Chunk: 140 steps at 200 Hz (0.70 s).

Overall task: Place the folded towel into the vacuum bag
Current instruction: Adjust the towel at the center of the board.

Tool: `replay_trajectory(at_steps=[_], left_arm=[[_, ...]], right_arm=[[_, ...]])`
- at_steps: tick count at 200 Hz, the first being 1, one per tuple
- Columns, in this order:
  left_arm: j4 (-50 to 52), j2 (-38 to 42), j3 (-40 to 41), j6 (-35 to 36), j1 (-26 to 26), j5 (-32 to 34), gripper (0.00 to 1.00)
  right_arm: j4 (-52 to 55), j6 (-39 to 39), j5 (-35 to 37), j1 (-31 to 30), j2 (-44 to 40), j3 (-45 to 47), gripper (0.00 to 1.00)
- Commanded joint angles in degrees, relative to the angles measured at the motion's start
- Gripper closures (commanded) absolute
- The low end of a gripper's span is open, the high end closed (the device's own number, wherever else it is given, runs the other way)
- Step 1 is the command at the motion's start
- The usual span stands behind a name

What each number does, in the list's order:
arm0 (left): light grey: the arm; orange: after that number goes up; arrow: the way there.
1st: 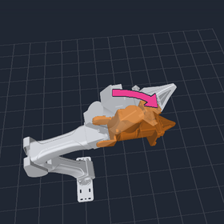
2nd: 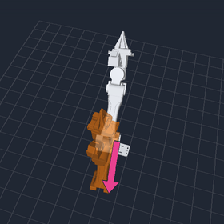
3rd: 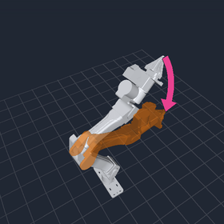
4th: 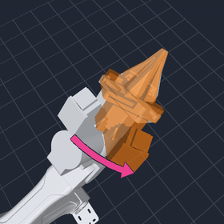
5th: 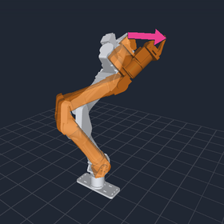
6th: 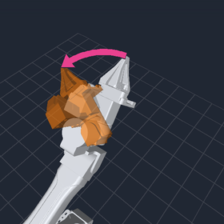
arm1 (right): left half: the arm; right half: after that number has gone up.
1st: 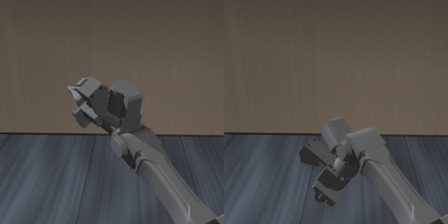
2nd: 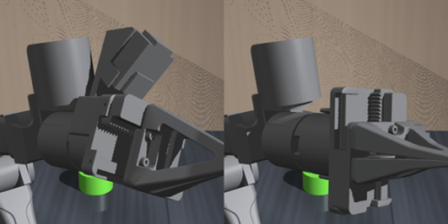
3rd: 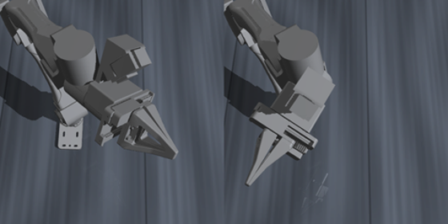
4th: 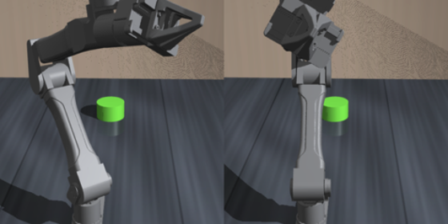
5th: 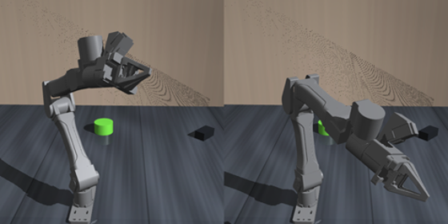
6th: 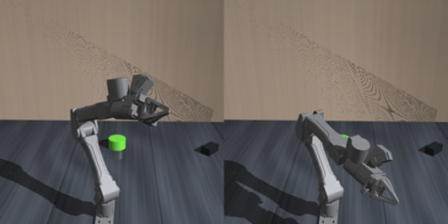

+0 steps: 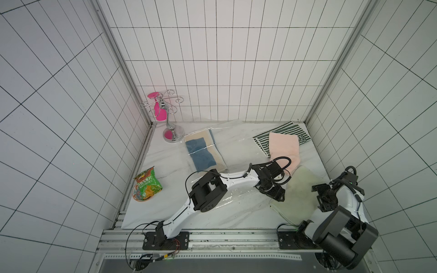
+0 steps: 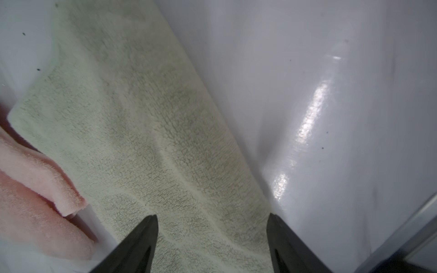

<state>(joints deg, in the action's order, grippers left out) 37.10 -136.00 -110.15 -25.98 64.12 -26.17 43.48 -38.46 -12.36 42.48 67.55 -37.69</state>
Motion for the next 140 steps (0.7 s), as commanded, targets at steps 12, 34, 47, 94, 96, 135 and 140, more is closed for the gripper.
replay_trajectory(at_steps=[12, 34, 47, 94, 96, 135, 140], left_arm=[[1.4, -4.5, -2.8, -0.3, 1.8, -1.1, 0.28], [1.6, -5.6, -2.6, 0.2, 1.8, 1.7, 0.42], [0.9, -5.2, -2.3, -0.6, 1.7, 1.4, 0.57], [-3.4, 3.7, 2.3, 1.1, 1.5, 8.9, 1.00], [-3.2, 3.8, 2.3, 1.2, 1.5, 9.2, 1.00], [-8.2, 7.2, 9.0, 1.5, 1.5, 12.1, 1.00], [-9.2, 7.5, 9.7, 1.2, 1.5, 12.0, 1.00]], right_arm=[[-3.0, 0.4, -0.8, 1.2, 3.5, 2.6, 0.27], [-5.1, 1.4, -3.1, 1.2, 4.7, 3.5, 0.43], [-6.1, 1.7, -5.2, 1.2, 3.6, 3.9, 0.62], [-1.8, 3.0, -4.5, -2.4, -4.8, 0.9, 0.95], [-1.8, 3.0, -4.3, -2.9, -5.1, 0.6, 0.95], [5.4, 2.8, 4.1, -15.5, -5.7, -5.0, 0.94], [5.4, 2.2, 4.6, -17.2, -5.6, -5.3, 0.94]])
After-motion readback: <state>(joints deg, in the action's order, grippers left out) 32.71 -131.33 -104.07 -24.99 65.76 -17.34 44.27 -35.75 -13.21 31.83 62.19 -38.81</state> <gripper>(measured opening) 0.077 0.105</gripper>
